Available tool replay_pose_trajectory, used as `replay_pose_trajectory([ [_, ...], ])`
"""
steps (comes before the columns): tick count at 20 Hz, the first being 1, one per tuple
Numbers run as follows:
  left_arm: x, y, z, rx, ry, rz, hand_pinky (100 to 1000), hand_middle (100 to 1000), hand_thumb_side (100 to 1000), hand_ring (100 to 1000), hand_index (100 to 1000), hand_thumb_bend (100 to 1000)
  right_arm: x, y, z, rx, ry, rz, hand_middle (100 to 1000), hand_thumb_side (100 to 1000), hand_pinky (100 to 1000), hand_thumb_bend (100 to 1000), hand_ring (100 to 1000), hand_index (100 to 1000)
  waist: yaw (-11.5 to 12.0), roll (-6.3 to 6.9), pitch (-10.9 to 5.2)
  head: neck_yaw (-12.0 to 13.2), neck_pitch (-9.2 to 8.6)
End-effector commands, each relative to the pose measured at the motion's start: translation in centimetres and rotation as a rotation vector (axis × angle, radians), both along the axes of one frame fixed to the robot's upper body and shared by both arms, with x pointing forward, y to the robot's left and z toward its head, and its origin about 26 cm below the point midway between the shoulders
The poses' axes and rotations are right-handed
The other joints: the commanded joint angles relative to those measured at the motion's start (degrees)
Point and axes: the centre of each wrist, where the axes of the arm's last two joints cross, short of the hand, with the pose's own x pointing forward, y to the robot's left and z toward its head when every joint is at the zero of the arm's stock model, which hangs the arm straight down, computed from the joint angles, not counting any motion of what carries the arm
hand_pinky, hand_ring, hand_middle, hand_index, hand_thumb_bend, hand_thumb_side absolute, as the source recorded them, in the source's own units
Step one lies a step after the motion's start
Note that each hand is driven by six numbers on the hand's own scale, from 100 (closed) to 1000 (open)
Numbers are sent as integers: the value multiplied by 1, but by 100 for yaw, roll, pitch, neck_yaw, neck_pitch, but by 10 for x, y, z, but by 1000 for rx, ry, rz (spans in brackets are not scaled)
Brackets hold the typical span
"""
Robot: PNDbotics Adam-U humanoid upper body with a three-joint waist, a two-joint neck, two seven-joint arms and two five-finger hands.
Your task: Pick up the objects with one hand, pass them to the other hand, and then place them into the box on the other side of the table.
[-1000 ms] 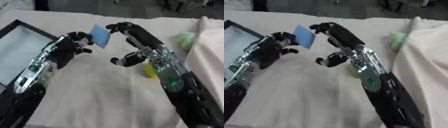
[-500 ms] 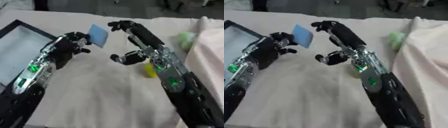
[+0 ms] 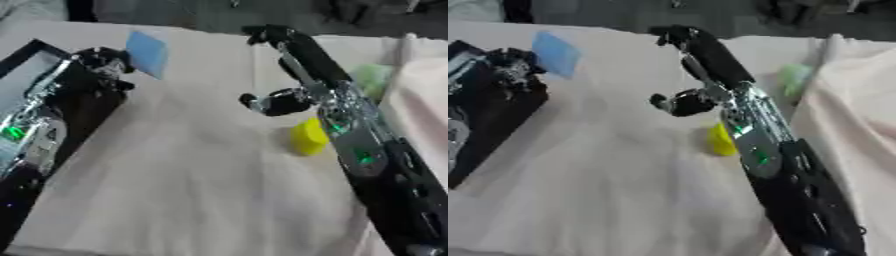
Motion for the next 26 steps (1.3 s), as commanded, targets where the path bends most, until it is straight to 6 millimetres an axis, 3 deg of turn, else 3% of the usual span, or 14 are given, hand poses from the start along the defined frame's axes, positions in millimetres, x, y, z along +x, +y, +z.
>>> replay_pose_trajectory([
  [1, -6, 27, 19, 40, -48, 114, 658, 501, 100, 764, 372, 118, -1, -11, 19, 12, -73, -41, 712, 100, 948, 541, 795, 897, 15, 94, -197, 69, -16],
  [8, 0, 65, 6, 94, 74, 317, 655, 514, 100, 769, 390, 131, 0, -18, 25, 26, -100, -67, 714, 100, 945, 546, 790, 898, 17, 94, -204, 230, -32],
  [14, 7, 88, -7, 112, 168, 503, 701, 587, 100, 795, 475, 148, -1, -19, 28, 37, -109, -64, 711, 100, 945, 531, 789, 897, 15, 89, -204, 260, -68],
  [19, 8, 95, -10, 178, 181, 552, 757, 736, 100, 882, 634, 191, -1, -20, 29, 42, -113, -65, 710, 100, 945, 541, 788, 897, 14, 78, -203, 269, -59],
  [22, 9, 98, -10, 222, 175, 584, 843, 865, 100, 995, 747, 259, -1, -21, 30, 46, -114, -64, 708, 100, 944, 537, 787, 896, 14, 70, -201, 283, -56],
  [24, 9, 98, -10, 258, 169, 609, 890, 917, 270, 1000, 795, 332, -1, -21, 31, 48, -114, -63, 708, 100, 944, 534, 787, 895, 14, 66, -201, 292, -51],
  [26, 9, 98, -10, 305, 160, 637, 918, 940, 363, 1000, 819, 406, 0, -21, 31, 50, -113, -61, 708, 100, 944, 532, 787, 896, 12, 64, -201, 297, -49],
])
